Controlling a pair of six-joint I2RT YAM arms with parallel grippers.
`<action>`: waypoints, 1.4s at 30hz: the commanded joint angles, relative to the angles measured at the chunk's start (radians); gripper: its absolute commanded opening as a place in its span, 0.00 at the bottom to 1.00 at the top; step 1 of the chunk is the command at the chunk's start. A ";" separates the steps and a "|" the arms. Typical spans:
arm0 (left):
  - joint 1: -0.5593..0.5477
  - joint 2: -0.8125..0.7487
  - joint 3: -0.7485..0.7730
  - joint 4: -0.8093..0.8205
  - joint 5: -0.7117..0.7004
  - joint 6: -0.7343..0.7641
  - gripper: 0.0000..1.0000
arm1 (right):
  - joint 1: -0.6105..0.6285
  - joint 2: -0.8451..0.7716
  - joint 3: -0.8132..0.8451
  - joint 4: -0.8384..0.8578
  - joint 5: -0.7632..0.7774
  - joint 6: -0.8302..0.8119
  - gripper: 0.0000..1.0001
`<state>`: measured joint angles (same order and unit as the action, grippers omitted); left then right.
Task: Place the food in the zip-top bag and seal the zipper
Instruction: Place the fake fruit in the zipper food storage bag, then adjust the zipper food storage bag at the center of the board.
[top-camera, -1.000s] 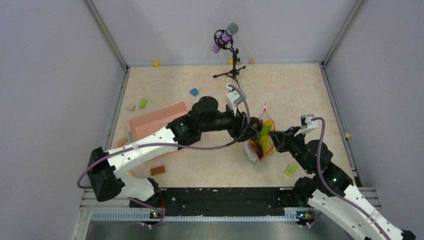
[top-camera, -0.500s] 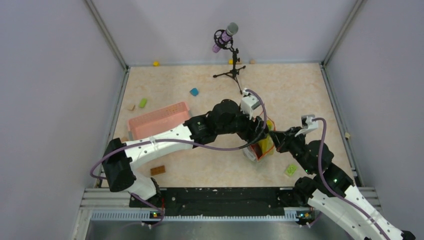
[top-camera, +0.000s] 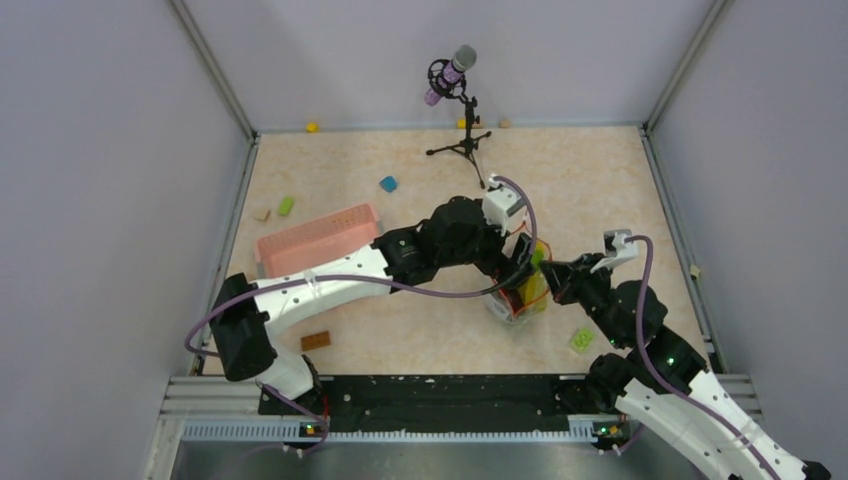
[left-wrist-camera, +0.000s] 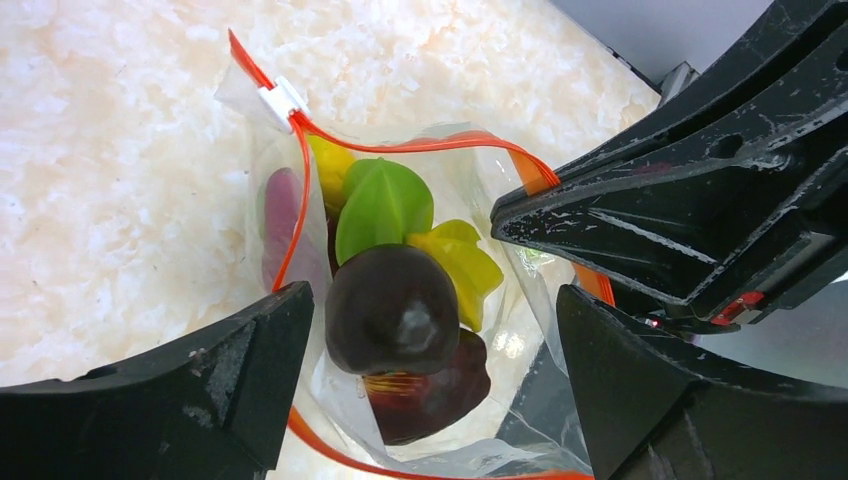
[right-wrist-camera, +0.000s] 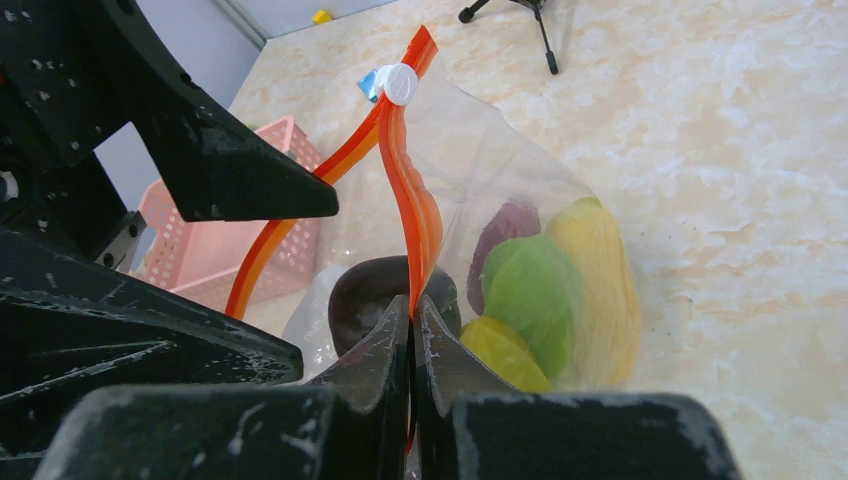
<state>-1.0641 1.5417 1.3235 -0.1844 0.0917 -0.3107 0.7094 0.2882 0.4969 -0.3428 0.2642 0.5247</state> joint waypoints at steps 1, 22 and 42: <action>-0.005 -0.091 0.006 0.011 -0.049 0.016 0.97 | 0.001 0.016 0.000 0.026 0.028 0.000 0.00; 0.003 -0.703 -0.676 -0.002 -0.802 -0.286 0.97 | 0.001 0.096 0.047 0.044 0.094 -0.046 0.00; 0.011 -0.776 -0.751 0.018 -0.862 -0.268 0.97 | 0.001 0.463 0.380 0.186 -0.433 -0.305 0.00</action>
<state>-1.0580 0.8249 0.6037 -0.1970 -0.7334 -0.5781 0.7094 0.7193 0.7555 -0.2546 -0.0093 0.2802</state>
